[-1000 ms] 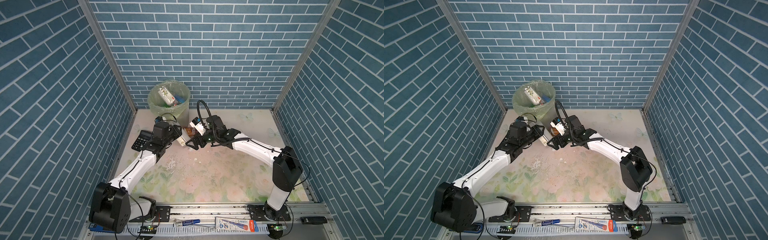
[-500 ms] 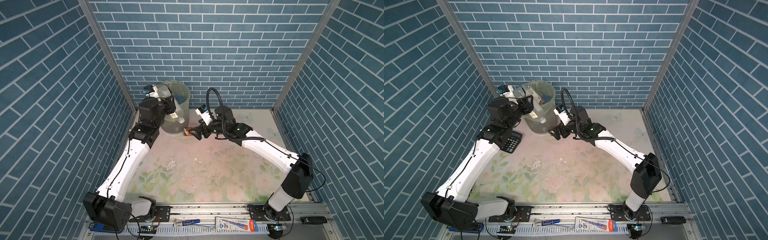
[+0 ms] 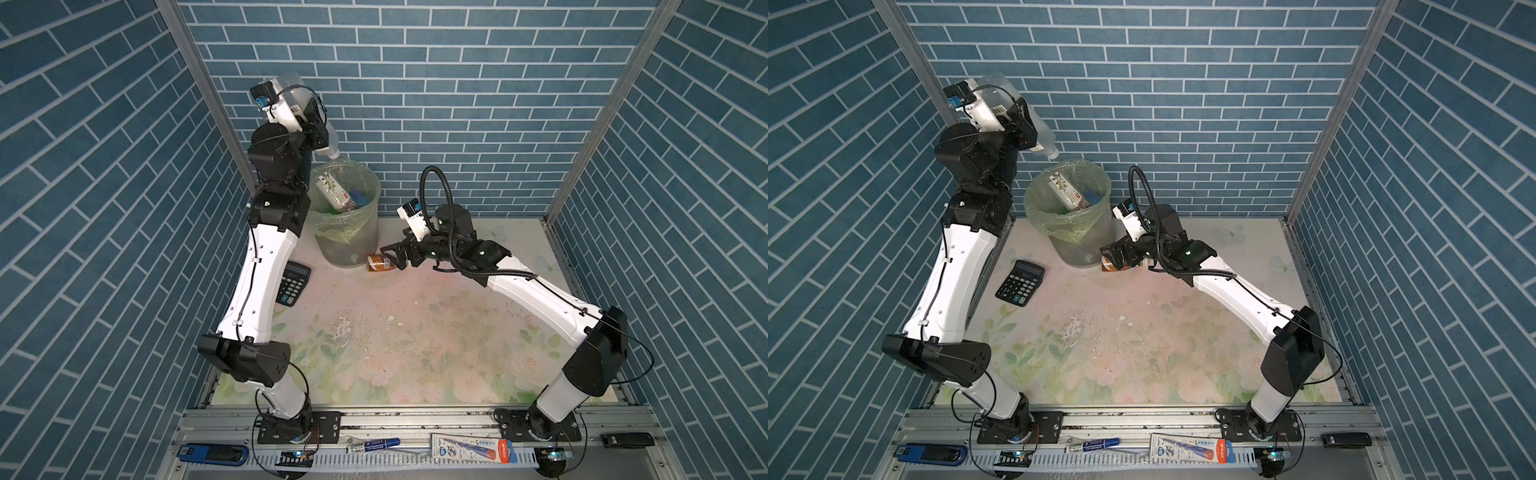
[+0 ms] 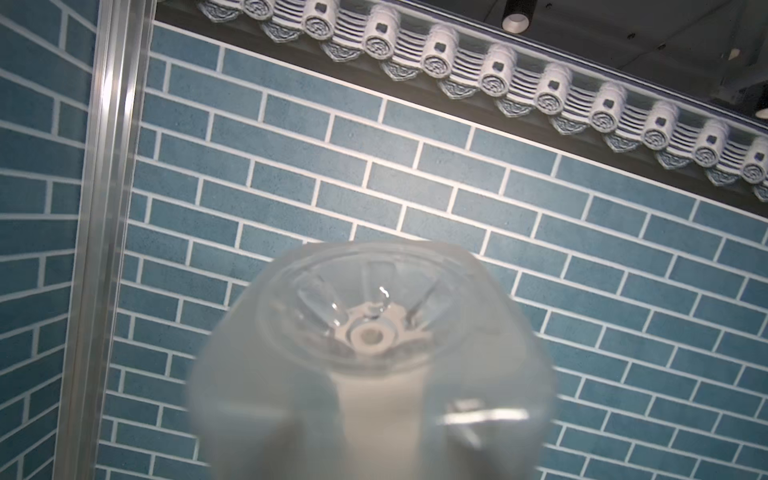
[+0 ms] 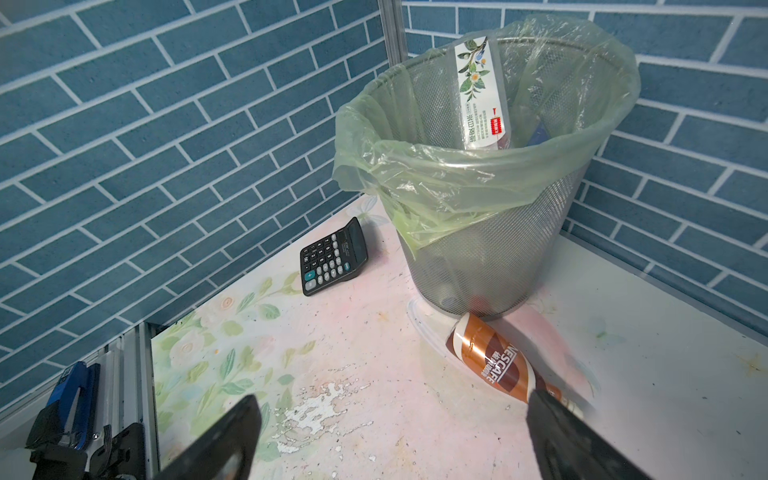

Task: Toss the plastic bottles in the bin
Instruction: 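Raise the clear bottle over the bin with the left gripper while right releases, then open the left gripper above the bin to drop the clear bottle, then lower the left arm back while right gripper moves to the Nescafe bottle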

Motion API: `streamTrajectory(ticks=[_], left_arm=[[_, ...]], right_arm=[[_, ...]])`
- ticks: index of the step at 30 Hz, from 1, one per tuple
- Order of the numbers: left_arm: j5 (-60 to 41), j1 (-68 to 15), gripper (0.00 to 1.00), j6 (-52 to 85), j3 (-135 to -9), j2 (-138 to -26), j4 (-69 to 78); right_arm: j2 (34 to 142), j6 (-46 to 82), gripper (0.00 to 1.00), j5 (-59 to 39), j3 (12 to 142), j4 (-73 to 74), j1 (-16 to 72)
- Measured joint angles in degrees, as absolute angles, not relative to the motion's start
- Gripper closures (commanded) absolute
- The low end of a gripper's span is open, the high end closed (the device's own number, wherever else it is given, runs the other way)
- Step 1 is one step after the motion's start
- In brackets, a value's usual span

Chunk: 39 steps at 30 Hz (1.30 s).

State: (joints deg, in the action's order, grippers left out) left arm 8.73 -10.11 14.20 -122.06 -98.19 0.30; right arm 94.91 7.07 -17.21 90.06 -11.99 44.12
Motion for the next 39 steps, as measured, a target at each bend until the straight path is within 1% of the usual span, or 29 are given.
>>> streamTrajectory(ticks=[1, 2, 3, 4, 6, 9, 13, 18, 24, 27, 33, 39], left_arm=[[8.40, -9.54, 0.28, 15.40, -123.33, -100.22, 0.56], [8.14, -9.15, 0.21, 16.88, -124.44, -102.10, 0.40], [7.60, -8.69, 0.19, 18.57, -126.32, -104.68, -0.47], [6.33, -8.19, 0.14, 20.36, -128.95, -108.07, -1.96], [2.94, -7.35, 0.01, 23.83, -133.62, -114.06, -5.63], [-2.02, -6.66, 0.01, 27.57, -134.82, -119.81, -10.96], [-5.58, -6.63, 0.01, 30.61, -128.33, -118.91, -13.67], [-7.40, -6.83, 0.01, 32.32, -122.61, -110.93, -13.61], [-8.54, -6.96, 0.01, 33.91, -120.05, -99.63, -9.28], [-9.19, -7.46, 0.01, 34.85, -116.55, -95.35, -6.96], [-10.66, -10.50, 0.01, 37.23, -101.78, -88.82, -3.25], [-10.76, -16.23, 0.01, 38.04, -82.83, -82.81, 0.14]], right_arm=[[94.91, 7.09, 0.01, -17.23, 90.06, -11.99, 43.81], [94.91, 7.16, 0.01, -17.28, 90.06, -11.99, 43.64], [94.94, 7.18, 0.01, -17.30, 90.06, -11.97, 43.44], [94.94, 7.20, 0.01, -17.32, 90.06, -11.99, 43.33], [95.00, 7.20, 0.01, -17.34, 90.06, -11.99, 43.07], [95.09, 7.20, 0.01, -17.34, 90.06, -11.99, 42.83], [95.42, 7.57, 0.01, -17.72, 90.06, -11.92, 42.61], [95.85, 8.21, 0.01, -18.39, 89.95, -11.55, 42.44], [95.85, 10.35, 0.01, -18.72, 88.31, -9.78, 41.82], [95.85, 11.44, 0.01, -18.11, 87.64, -9.91, 40.86], [96.95, 13.74, 0.01, -15.90, 87.64, -10.31, 37.95], [104.66, 18.02, 0.01, -14.72, 89.43, -12.05, 32.82]])
